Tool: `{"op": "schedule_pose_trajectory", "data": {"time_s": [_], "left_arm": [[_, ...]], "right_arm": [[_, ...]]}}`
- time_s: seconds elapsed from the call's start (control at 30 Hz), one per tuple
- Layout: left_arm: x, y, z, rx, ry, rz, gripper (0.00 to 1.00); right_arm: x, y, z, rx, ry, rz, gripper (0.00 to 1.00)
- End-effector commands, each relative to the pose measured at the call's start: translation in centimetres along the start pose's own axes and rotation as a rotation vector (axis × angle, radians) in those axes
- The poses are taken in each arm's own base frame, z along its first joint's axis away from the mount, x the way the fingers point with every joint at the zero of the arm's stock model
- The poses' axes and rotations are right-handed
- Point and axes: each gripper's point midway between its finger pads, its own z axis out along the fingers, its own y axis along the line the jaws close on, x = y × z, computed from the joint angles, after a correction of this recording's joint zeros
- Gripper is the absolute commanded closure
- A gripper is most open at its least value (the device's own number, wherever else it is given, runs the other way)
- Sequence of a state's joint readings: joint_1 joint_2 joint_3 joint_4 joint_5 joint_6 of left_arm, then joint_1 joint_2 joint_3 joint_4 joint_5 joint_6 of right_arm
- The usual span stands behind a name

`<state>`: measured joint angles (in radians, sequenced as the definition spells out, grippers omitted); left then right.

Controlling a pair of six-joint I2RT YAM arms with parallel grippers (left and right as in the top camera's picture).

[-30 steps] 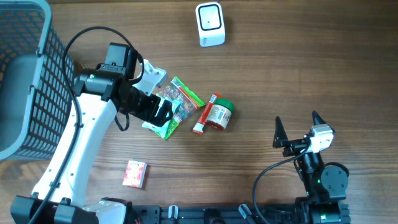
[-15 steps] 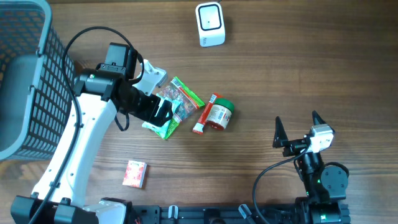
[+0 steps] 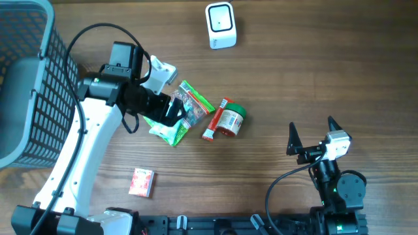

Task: Scan the item barcode

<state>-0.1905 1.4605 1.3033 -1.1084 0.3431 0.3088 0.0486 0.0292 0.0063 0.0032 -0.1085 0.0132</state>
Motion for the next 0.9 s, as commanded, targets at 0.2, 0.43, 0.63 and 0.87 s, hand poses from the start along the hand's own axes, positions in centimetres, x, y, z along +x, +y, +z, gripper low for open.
{"op": "schedule_pose_trajectory", "data": {"time_s": [0.2, 0.43, 0.63, 0.87], "left_arm": [[2.1, -7.2, -1.0, 0.369, 0.08, -0.088, 0.0], [5.3, -2.6, 0.7, 0.02, 0.23, -0.443, 0.0], [5.1, 4.3, -0.2, -0.323, 0.115, -0.745, 0.0], [2.6, 8.8, -1.3, -0.341, -0.074, -0.902, 0.0]], "right_arm": [[0.0, -0.1, 0.0, 0.002, -0.002, -0.006, 0.0], [0.0, -0.1, 0.0, 0.002, -0.002, -0.007, 0.0], [0.0, -0.1, 0.0, 0.002, -0.002, -0.007, 0.0], [0.0, -0.1, 0.0, 0.002, -0.002, -0.006, 0.0]]}}
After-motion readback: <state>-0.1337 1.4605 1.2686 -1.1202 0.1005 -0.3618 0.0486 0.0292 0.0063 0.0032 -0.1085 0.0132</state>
